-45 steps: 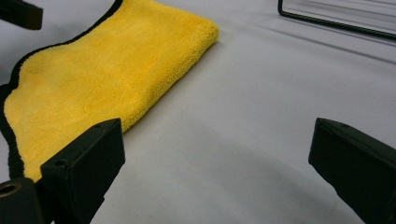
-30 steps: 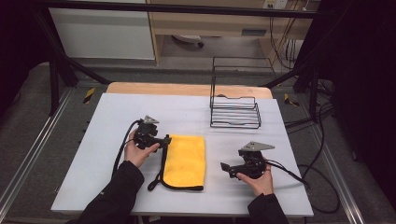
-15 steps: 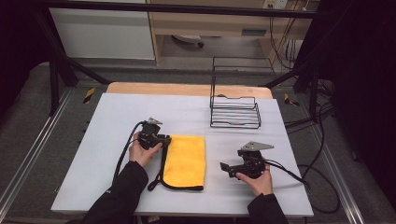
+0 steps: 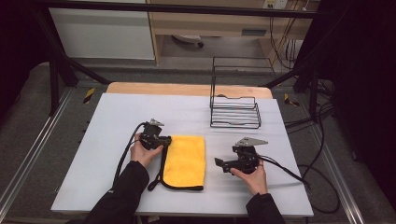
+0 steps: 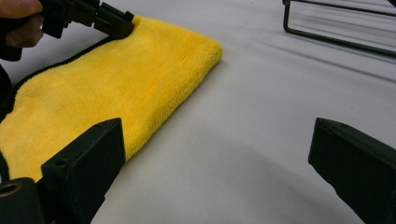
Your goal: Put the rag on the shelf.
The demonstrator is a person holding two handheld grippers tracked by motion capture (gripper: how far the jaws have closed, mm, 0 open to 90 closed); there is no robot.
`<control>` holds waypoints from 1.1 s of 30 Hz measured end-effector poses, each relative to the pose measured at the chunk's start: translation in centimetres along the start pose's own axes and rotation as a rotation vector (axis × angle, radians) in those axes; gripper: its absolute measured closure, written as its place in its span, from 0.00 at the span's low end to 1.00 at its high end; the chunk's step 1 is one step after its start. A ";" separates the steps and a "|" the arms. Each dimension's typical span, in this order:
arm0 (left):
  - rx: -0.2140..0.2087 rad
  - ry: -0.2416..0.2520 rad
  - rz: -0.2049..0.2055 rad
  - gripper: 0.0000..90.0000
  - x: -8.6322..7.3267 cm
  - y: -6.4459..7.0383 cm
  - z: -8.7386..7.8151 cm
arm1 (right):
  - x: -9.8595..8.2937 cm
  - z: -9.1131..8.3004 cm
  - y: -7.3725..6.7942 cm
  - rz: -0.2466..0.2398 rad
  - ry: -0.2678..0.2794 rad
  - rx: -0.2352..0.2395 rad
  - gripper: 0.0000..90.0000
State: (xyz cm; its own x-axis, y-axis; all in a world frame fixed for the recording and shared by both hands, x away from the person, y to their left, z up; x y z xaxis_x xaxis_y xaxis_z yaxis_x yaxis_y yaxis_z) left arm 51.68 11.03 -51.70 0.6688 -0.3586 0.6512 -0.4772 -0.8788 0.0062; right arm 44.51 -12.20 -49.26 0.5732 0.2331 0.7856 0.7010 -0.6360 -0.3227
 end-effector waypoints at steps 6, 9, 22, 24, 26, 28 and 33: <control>0.004 0.005 0.007 0.82 0.0 0.1 0.0 | 2.0 2.0 -0.2 -0.007 0.011 0.001 0.05; 0.008 0.010 0.022 0.82 0.0 0.1 0.0 | 2.6 3.5 -0.1 0.010 -0.004 -0.014 0.06; 0.015 0.022 0.049 0.82 0.0 0.1 0.1 | 3.5 8.5 1.2 0.047 -0.045 -0.046 0.45; 0.015 0.024 0.048 0.82 0.0 0.2 0.1 | 3.4 8.8 1.3 0.053 -0.046 -0.043 0.51; 0.018 0.024 0.052 0.82 0.0 0.2 0.1 | 3.2 9.1 1.3 0.062 -0.057 -0.036 0.57; 0.023 0.022 0.060 0.82 0.0 0.2 0.1 | 3.1 9.1 1.2 0.072 -0.058 -0.028 0.64; 0.019 0.028 0.067 0.82 0.0 0.2 0.0 | 3.0 9.3 0.6 0.123 -0.079 -0.006 0.79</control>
State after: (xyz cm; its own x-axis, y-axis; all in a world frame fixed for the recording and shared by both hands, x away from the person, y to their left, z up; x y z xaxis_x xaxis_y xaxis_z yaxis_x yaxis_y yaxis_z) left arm 51.59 10.85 -51.75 0.6194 -0.4080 0.6708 -0.5093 -0.8590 -0.0522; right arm 50.65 -5.04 -52.02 0.6864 0.2103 0.6962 0.6212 -0.6673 -0.4109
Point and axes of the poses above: each handheld gripper's, and its own axes: z roughly forward along the jaws, x roughly out of its top, y roughly to its right, the point moved 10 cm from there along z, roughly forward along the jaws, and after that the axes turned 11 degrees about x, right-handed, at the moved point
